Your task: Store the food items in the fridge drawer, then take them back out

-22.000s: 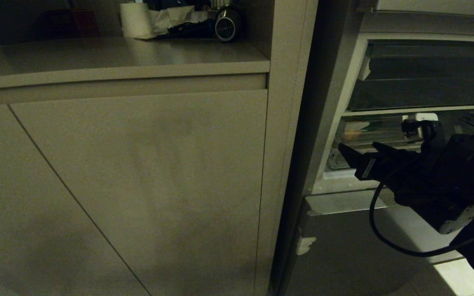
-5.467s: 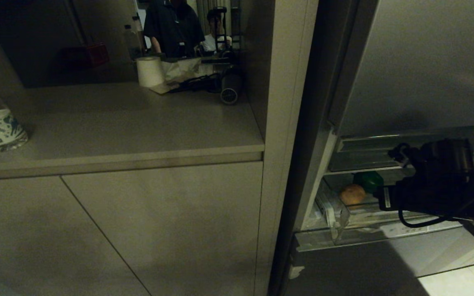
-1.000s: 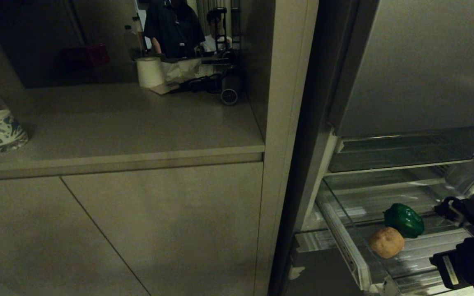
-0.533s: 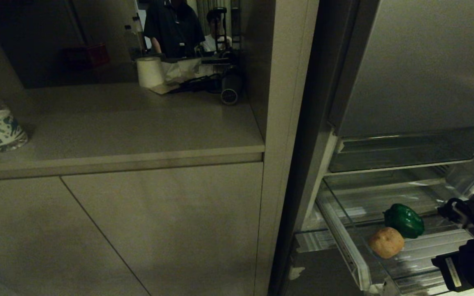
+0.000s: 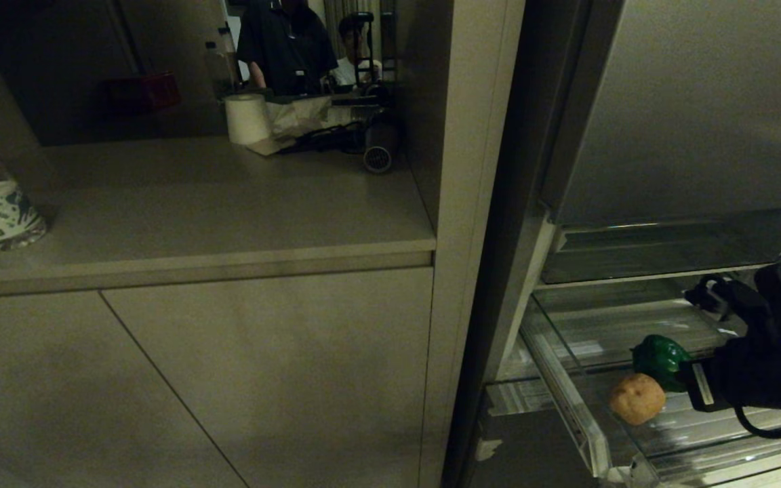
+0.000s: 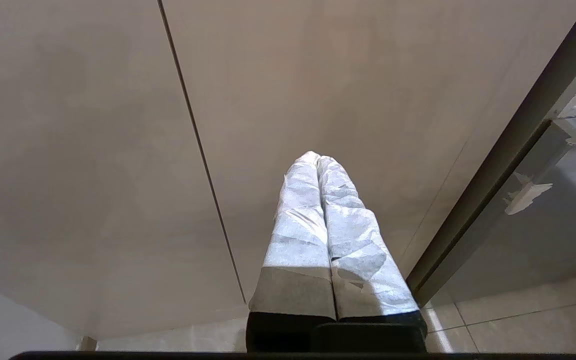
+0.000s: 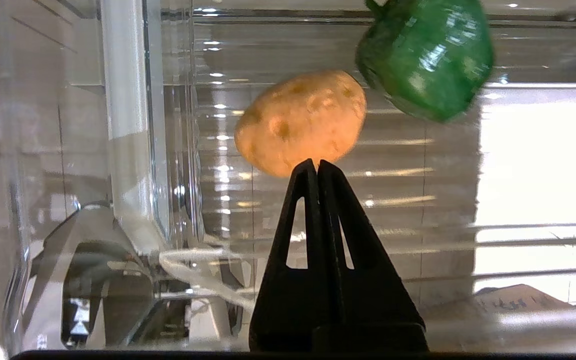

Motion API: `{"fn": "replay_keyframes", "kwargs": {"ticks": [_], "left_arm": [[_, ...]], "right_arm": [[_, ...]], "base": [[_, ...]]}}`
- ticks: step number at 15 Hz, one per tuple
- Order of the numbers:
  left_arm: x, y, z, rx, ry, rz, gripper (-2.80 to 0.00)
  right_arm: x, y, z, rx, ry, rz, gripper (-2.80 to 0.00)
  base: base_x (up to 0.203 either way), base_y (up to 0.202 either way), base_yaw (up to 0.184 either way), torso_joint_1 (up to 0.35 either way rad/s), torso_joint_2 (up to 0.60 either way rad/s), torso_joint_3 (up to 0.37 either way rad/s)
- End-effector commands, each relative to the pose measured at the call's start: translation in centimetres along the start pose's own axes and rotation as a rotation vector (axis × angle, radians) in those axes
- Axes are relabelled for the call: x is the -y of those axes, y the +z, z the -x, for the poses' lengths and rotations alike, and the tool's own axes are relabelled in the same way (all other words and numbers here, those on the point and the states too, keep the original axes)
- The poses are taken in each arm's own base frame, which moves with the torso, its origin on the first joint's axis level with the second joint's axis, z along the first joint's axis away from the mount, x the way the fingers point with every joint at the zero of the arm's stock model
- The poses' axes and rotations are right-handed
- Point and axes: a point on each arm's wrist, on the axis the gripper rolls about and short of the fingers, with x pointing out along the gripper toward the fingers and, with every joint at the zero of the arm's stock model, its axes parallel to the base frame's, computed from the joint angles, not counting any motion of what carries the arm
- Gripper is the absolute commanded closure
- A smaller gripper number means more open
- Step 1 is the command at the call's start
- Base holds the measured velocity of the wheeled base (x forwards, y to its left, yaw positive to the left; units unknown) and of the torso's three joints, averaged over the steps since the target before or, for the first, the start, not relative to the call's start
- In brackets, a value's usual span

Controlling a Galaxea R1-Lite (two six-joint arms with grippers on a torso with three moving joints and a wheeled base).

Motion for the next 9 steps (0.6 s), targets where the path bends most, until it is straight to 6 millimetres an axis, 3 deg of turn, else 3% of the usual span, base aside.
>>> {"fn": "replay_keyframes", "kwargs": {"ticks": [1,2,3,9], "left_arm": [[0.0,0.0,0.0,0.000,0.000,0.000,0.00],[0.0,0.0,0.0,0.000,0.000,0.000,0.00],[0.0,0.0,0.0,0.000,0.000,0.000,0.00],[0.0,0.0,0.0,0.000,0.001,0.002,0.00]], "right_arm": [[-0.1,0.2,-1.6,-0.044,0.005,0.005,0.00],[-0.2,0.2,-1.9,-0.052,0.008,0.012,0.00],[-0.2,0.4,-2.0,-0.052,0.016,0.013,-2.80],[-0.3,0.6,-3.2,-0.082,0.037,0.010,-2.80]], "base": [[0.000,0.000,0.000,0.000,0.00,0.000],[0.000,0.000,0.000,0.000,0.00,0.000],[0.000,0.000,0.000,0.000,0.00,0.000],[0.000,0.000,0.000,0.000,0.00,0.000]]}}
